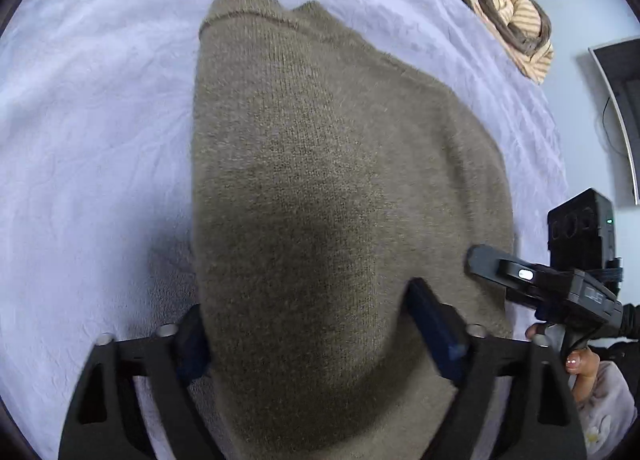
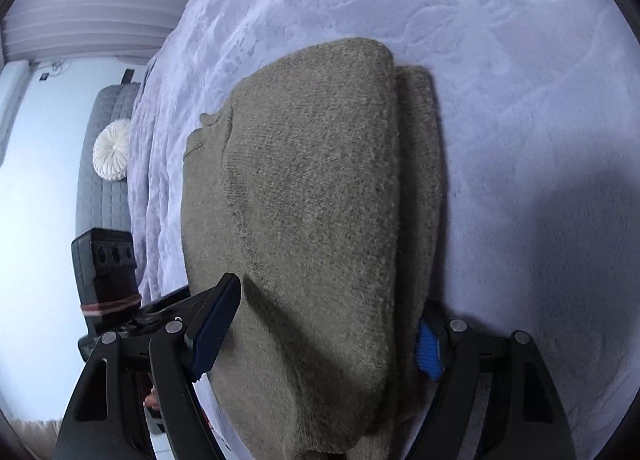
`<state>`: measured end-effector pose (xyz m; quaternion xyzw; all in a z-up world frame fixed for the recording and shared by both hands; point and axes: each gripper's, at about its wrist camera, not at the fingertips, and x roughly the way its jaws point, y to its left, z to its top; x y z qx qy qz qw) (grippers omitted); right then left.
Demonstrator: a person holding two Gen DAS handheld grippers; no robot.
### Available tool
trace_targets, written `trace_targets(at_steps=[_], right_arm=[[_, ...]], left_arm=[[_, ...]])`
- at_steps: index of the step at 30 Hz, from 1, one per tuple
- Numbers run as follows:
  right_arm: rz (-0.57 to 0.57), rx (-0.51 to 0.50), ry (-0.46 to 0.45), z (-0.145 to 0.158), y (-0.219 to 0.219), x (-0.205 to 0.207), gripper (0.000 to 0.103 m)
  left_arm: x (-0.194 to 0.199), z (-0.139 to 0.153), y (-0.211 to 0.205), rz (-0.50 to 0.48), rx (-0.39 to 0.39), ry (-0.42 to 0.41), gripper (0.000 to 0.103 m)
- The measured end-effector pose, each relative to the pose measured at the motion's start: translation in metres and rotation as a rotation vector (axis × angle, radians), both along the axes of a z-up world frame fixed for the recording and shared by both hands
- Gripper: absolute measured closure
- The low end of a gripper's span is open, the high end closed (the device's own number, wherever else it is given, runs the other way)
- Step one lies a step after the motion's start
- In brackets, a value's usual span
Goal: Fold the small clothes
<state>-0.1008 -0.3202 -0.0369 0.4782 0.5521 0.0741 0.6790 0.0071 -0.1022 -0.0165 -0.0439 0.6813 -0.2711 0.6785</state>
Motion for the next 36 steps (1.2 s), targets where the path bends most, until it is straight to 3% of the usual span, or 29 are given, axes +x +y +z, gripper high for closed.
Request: trace_targets(at_steps=[1,2,4,10,17,25,27,30,33,36], right_arm=[[-0.014,0.020,0.016,-0.001,0.001,0.000,0.055],[-0.026,0.052,0.018,0.000,0.000,-0.001,0.059],[-0.021,0.075,-0.010,0.010,0.004,-0.001,0.070],[-0.005,0.135,-0.084,0.051,0.019,-0.003,0.071],[-0.026,0.235,-0.101,0.083,0.046,-0.028,0.071],[0.005,0.284,-0.044,0.072,0.093,-0.053,0.072],[0.048,0.219,-0.021,0.061,0.104,-0.046,0.072],[0.116,-0.011,0.108,0.041,0.108,-0.036,0.068],[0.138,-0.190,0.162,0.044,0.103,-0.030,0.046],[0.193,-0.405,0.155,0.068,0.105,-0.032,0.046]], left_arm=[[-0.001,0.005,0.003,-0.001,-0.011,-0.008,0.040],[-0.002,0.010,0.006,-0.009,-0.018,-0.018,0.049],[-0.004,0.020,0.009,-0.029,-0.032,-0.027,0.055],[-0.014,0.057,0.010,-0.059,-0.080,-0.051,0.057],[-0.046,0.097,0.046,-0.069,-0.115,-0.041,0.057],[-0.084,0.092,0.100,-0.051,-0.042,0.000,0.057],[-0.091,0.078,0.111,-0.050,0.034,-0.020,0.057],[-0.096,0.056,0.124,-0.005,0.184,-0.042,0.056],[-0.101,0.064,0.138,0.035,0.195,-0.081,0.054],[-0.106,0.077,0.146,0.036,0.272,-0.163,0.054]])
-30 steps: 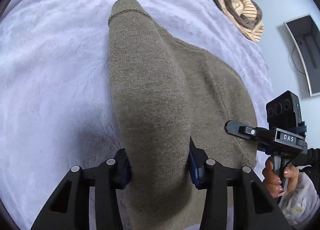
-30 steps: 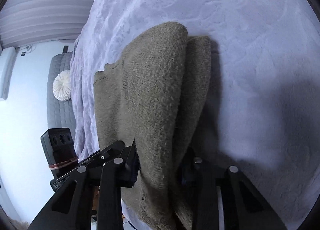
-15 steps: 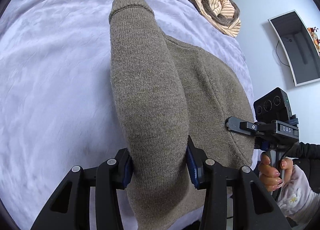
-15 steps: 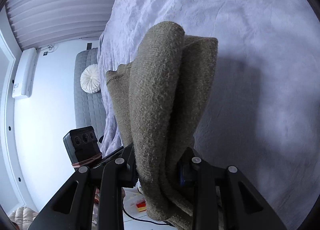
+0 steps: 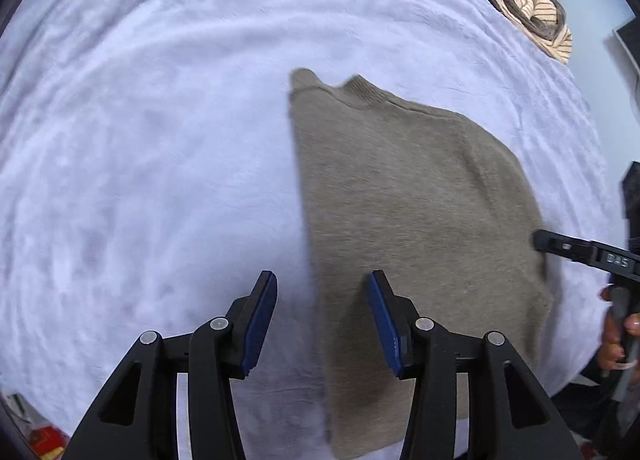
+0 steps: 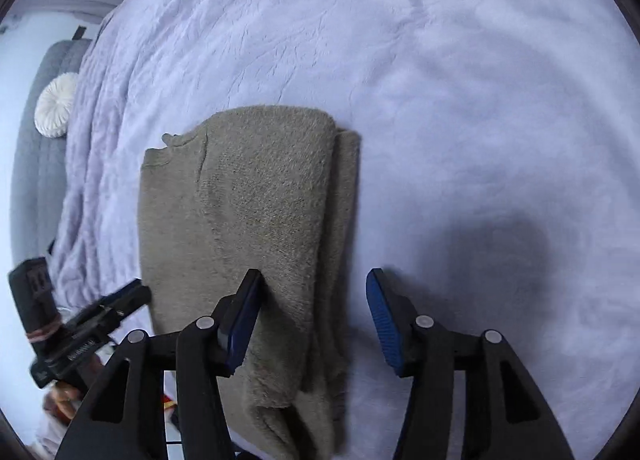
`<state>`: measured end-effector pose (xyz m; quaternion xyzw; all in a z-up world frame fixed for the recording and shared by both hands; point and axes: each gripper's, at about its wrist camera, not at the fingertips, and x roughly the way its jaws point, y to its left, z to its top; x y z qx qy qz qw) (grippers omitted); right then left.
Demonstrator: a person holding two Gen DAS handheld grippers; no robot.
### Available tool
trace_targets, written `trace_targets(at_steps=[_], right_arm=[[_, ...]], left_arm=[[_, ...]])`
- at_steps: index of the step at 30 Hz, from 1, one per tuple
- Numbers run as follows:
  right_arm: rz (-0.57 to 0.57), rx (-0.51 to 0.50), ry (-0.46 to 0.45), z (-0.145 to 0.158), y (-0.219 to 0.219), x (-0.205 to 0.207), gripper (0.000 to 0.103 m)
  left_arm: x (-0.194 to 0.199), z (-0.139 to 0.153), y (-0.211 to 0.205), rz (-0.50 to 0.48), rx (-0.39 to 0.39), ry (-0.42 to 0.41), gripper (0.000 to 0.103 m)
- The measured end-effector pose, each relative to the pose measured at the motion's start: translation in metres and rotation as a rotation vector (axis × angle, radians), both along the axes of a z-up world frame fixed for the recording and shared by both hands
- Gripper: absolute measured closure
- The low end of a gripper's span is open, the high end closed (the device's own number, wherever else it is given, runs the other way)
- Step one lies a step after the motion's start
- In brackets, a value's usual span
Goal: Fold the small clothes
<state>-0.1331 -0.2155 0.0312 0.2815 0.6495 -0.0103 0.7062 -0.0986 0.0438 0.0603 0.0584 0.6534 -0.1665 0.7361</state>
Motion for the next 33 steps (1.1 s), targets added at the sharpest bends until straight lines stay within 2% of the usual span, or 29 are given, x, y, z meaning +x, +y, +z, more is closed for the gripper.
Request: trace_targets(at_steps=[2,3,4,5,7,8,10,12,14,15,16,18,22,25,29,33], right_arm=[[0.016,-0.051,0.000,0.013,0.002,0.000,0.046],[0.009,-0.036,-0.022,0.021,0.002,-0.003,0.052],[0.002,-0.009,-0.046,0.026,-0.001,-0.012,0.062],[-0.002,0.019,-0.066,0.033,0.001,-0.016,0.067],[0.015,0.061,-0.113,0.047,0.013,-0.023,0.089],[0.034,0.076,-0.133,0.051,0.022,-0.025,0.092],[0.084,0.110,-0.151,0.053,0.042,-0.034,0.092],[0.132,0.085,-0.113,0.041,0.062,-0.045,0.092],[0.171,0.029,-0.065,0.023,0.073,-0.046,0.093],[0.188,-0.018,-0.029,0.008,0.074,-0.051,0.097],[0.192,-0.035,-0.002,-0.002,0.075,-0.054,0.103],[0.172,-0.024,0.010,-0.014,0.072,-0.061,0.103],[0.174,-0.051,0.010,-0.007,0.068,-0.067,0.103],[0.150,-0.121,0.077,-0.001,0.065,-0.071,0.103],[0.031,-0.062,0.101,0.010,0.040,-0.085,0.101],[0.005,-0.090,0.086,0.030,0.034,-0.085,0.101]], left_arm=[[0.000,0.009,0.002,0.010,-0.012,-0.013,0.054],[-0.002,0.014,0.005,0.012,-0.032,-0.016,0.054],[-0.005,0.020,0.006,0.008,-0.055,-0.020,0.054],[-0.006,0.025,0.005,0.000,-0.072,-0.023,0.054],[-0.015,0.033,0.004,-0.033,-0.108,-0.022,0.054],[-0.021,0.032,-0.005,-0.049,-0.119,-0.013,0.054],[-0.032,0.022,-0.019,-0.067,-0.120,0.026,0.054],[-0.041,0.006,-0.035,-0.074,-0.109,0.057,0.054],[-0.051,-0.009,-0.039,-0.093,-0.049,0.036,0.054],[-0.053,-0.012,-0.040,-0.107,-0.033,0.021,0.054],[-0.056,-0.013,-0.040,-0.121,-0.025,0.009,0.054],[-0.060,-0.011,-0.037,-0.134,-0.017,0.006,0.054],[-0.059,-0.012,-0.023,-0.107,0.016,0.049,0.054],[-0.060,-0.010,-0.010,-0.076,0.031,0.061,0.054],[-0.065,0.004,-0.006,-0.078,0.055,0.038,0.054],[-0.066,0.015,-0.009,-0.069,0.057,0.036,0.054]])
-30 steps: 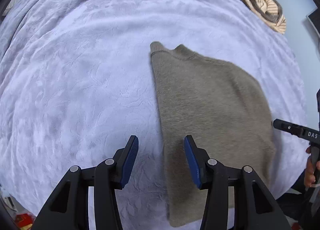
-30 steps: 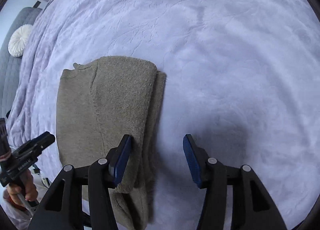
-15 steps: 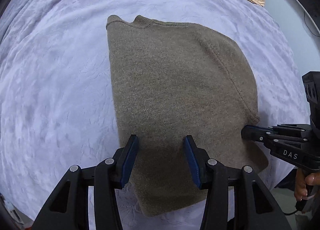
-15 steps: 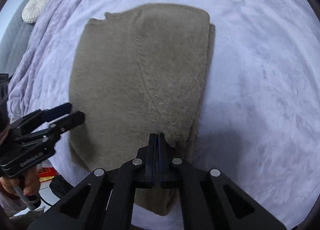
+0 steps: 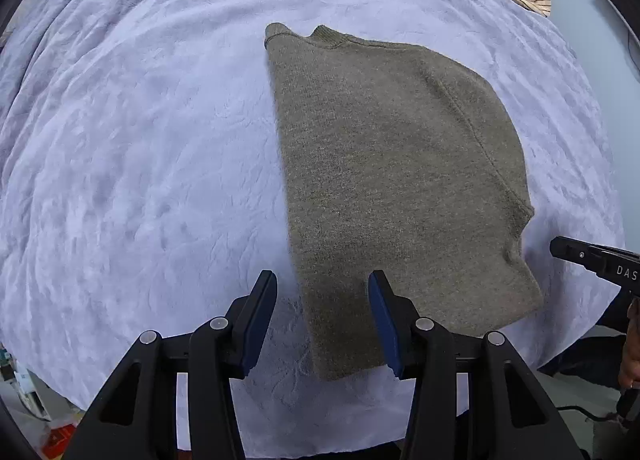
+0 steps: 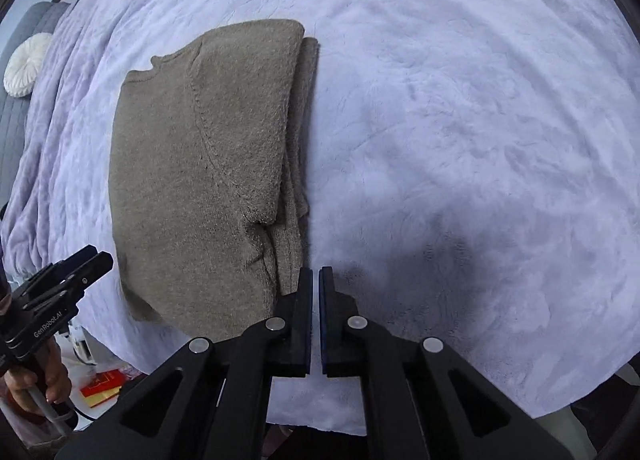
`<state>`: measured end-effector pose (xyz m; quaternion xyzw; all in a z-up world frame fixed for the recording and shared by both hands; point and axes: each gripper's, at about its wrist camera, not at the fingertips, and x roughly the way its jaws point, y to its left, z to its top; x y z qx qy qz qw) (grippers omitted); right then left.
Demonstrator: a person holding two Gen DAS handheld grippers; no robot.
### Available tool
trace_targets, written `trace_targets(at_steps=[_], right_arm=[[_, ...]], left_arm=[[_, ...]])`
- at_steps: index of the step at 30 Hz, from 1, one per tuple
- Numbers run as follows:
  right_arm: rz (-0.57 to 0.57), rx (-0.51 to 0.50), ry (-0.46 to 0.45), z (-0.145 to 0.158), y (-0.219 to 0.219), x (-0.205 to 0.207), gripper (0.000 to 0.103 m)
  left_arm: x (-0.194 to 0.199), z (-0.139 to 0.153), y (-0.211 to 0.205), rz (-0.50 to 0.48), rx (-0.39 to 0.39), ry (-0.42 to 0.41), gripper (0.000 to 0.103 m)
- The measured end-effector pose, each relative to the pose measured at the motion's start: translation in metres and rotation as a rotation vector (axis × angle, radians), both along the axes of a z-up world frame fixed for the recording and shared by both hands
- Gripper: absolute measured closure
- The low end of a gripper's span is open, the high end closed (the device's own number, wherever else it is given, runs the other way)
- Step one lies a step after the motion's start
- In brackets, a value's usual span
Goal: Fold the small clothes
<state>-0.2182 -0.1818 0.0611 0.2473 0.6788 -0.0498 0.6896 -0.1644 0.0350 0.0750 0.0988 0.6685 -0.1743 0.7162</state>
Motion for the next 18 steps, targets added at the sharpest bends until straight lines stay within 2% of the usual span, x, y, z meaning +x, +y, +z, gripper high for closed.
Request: trace_targets(at_steps=[7,18], right_arm=[[0.017,-0.012,-0.022,0.024,0.014,0.016,0.099],[0.043,-0.033,-0.023,0.035,0.035,0.032,0.099]], left_arm=[[0.000,0.015,-0.013,0.003,0.012,-0.014,0.054],[0.004,0.025,-0.012,0.024,0.049,-0.018,0.053]])
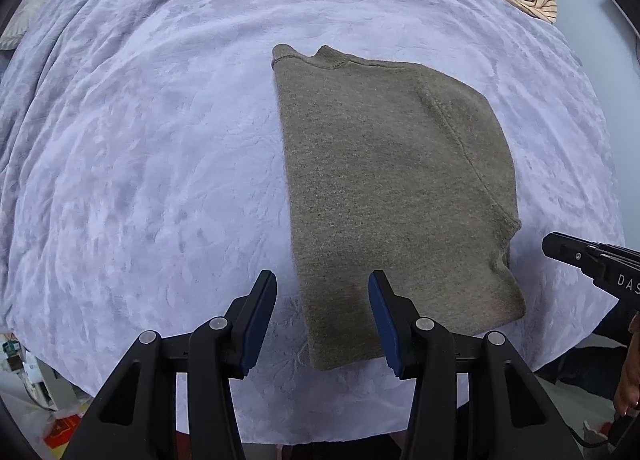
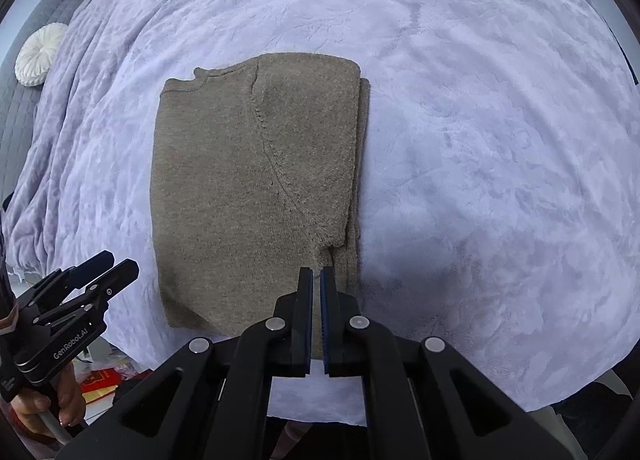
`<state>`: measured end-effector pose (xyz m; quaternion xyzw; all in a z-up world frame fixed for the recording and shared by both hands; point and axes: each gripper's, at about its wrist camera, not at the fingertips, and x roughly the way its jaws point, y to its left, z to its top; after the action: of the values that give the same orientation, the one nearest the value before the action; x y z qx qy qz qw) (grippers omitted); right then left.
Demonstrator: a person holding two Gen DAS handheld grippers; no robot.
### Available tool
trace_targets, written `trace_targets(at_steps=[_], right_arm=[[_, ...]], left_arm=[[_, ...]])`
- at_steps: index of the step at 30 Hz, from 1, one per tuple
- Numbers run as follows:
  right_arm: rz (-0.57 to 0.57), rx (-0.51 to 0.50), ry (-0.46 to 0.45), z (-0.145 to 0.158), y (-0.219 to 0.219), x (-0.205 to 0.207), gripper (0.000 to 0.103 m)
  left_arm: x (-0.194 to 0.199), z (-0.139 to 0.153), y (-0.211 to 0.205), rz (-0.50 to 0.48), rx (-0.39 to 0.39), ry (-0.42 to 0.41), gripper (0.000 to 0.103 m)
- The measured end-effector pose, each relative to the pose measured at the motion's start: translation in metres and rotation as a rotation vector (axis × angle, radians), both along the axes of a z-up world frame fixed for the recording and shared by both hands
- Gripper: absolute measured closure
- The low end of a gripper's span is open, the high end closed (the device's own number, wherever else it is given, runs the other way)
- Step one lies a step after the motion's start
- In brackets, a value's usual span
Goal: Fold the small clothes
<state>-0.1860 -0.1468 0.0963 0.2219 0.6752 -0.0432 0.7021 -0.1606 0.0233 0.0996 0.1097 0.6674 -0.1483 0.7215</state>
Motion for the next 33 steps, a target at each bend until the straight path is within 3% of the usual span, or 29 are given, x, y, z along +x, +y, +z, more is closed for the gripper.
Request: trace_targets(at_steps=[17,20,30,31,32,33], right_arm=[[-0.004,-0.067,0.032,0.002,0.000,0.011,0.099],[-0.007,-0.074,0.039,0.001,0.000,0.011,0.099],[0.010,-0.104,0.027,0.007,0.004,0.012,0.097],[0.016,-0.113,0.020,0.009,0.005,0.012,0.082],[0.022,-0.122,0.011,0.011,0.007,0.013,0.066],[0.021,-0.127,0.002,0.013,0.007,0.013,0.023]], left_arm=[[0.004,-0.001,-0.002,0.007,0.036,0.010,0.053],[0.004,0.000,-0.002,0.014,0.038,-0.002,0.013],[0.005,0.005,-0.001,0.024,0.032,-0.008,0.013],[0.005,0.005,-0.002,0.024,0.036,-0.010,0.013],[0.005,0.005,-0.001,0.023,0.041,-0.012,0.004],[0.005,0.005,-0.002,0.023,0.047,-0.015,0.000]])
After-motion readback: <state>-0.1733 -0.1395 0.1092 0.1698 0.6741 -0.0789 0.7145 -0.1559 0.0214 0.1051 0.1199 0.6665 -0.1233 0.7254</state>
